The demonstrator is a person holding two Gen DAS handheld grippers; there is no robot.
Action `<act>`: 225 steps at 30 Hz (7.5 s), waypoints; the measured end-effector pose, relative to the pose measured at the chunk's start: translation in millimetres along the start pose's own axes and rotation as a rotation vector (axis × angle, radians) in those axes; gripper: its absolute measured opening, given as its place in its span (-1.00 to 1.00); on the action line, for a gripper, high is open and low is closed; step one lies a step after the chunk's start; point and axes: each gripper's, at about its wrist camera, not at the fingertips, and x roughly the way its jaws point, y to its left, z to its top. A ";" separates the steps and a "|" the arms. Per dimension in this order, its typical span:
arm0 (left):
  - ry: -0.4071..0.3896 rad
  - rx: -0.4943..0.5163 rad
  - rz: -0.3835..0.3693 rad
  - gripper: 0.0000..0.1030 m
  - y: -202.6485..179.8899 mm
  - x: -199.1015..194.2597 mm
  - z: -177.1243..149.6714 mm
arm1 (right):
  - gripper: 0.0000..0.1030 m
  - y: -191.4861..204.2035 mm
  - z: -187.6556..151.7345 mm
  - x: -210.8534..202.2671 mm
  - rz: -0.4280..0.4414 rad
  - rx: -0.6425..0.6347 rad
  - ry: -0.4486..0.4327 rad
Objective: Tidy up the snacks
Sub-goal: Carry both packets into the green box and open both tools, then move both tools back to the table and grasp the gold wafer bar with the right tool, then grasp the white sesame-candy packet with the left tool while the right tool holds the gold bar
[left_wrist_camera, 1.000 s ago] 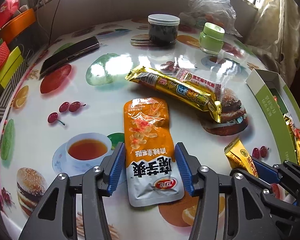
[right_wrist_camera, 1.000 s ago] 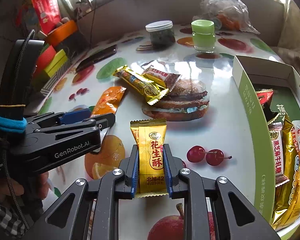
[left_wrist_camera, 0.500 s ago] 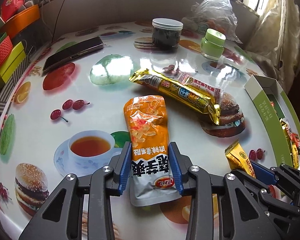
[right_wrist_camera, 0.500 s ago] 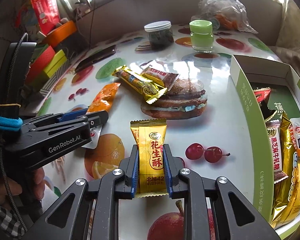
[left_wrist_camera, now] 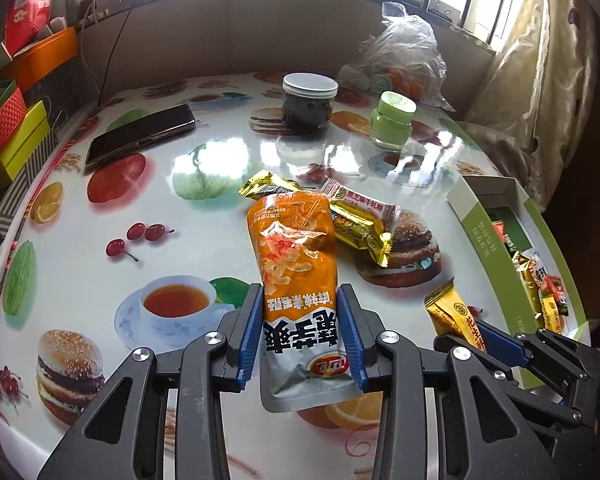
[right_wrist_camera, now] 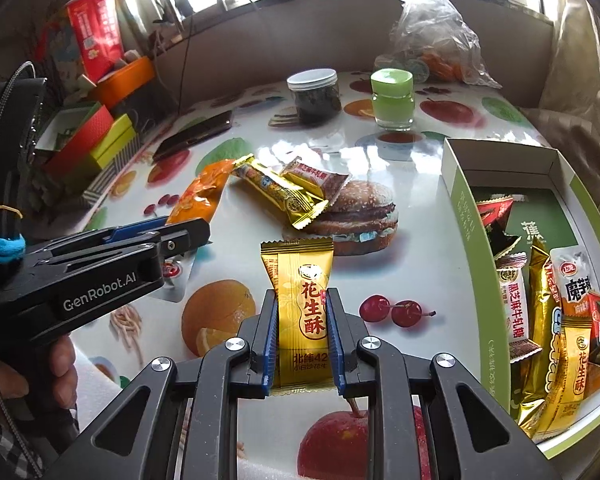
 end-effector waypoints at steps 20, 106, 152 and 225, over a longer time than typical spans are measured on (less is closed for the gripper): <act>-0.073 0.096 -0.086 -0.25 -58.1 -34.9 11.6 | -0.60 -35.3 6.0 -60.5 -0.094 0.054 -0.108; 0.090 0.268 -0.279 0.02 -200.3 57.2 46.3 | -0.14 -175.2 -11.4 -63.9 -0.376 0.220 -0.065; 0.013 -0.119 -0.096 0.02 20.3 1.5 3.4 | -0.07 -18.3 57.5 -1.9 -0.062 -0.131 -0.049; 0.060 -0.160 -0.159 0.04 -5.3 66.6 61.0 | -0.58 -37.0 51.9 -24.7 -0.060 0.010 -0.110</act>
